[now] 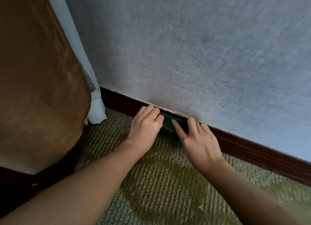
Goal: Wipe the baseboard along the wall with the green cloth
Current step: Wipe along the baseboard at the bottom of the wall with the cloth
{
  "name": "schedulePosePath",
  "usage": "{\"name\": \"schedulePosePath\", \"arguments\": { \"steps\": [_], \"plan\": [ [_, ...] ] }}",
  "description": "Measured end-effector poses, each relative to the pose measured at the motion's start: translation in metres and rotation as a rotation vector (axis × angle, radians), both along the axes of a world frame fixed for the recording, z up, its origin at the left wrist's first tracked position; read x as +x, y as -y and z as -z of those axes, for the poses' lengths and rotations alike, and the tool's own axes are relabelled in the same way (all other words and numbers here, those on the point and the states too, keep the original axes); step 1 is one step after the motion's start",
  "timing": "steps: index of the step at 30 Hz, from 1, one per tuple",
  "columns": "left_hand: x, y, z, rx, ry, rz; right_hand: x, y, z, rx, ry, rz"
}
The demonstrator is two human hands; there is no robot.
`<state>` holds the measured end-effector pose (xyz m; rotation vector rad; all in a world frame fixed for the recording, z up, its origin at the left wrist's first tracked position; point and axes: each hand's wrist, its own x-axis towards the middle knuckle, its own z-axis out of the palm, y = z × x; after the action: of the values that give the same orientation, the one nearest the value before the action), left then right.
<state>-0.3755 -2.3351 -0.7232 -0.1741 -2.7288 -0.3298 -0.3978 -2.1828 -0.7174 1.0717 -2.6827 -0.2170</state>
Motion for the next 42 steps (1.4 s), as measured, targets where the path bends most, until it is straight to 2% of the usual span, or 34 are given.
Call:
{"name": "schedulePosePath", "arguments": {
  "steps": [4,9,16,25,32,42],
  "plan": [
    [-0.004,-0.034,-0.002,-0.031,-0.045,0.074,0.002,-0.036,-0.007,0.056,-0.020,0.027],
    [-0.005,-0.066,-0.005,-0.086,0.010,0.071,0.001,-0.066,-0.007,0.047,-0.034,0.023],
    [-0.004,-0.073,-0.007,-0.109,0.017,0.038,-0.003,-0.076,0.001,0.022,-0.068,-0.007],
    [-0.006,-0.079,0.001,-0.036,-0.006,-0.015,-0.006,-0.082,0.007,0.031,-0.079,-0.038],
    [-0.008,-0.110,0.007,-0.038,-0.062,-0.017,-0.006,-0.119,0.007,0.043,-0.088,-0.024],
    [-0.006,-0.120,0.005,-0.066,0.019,-0.041,-0.008,-0.127,0.008,-0.003,-0.061,-0.032]
  ]
}}
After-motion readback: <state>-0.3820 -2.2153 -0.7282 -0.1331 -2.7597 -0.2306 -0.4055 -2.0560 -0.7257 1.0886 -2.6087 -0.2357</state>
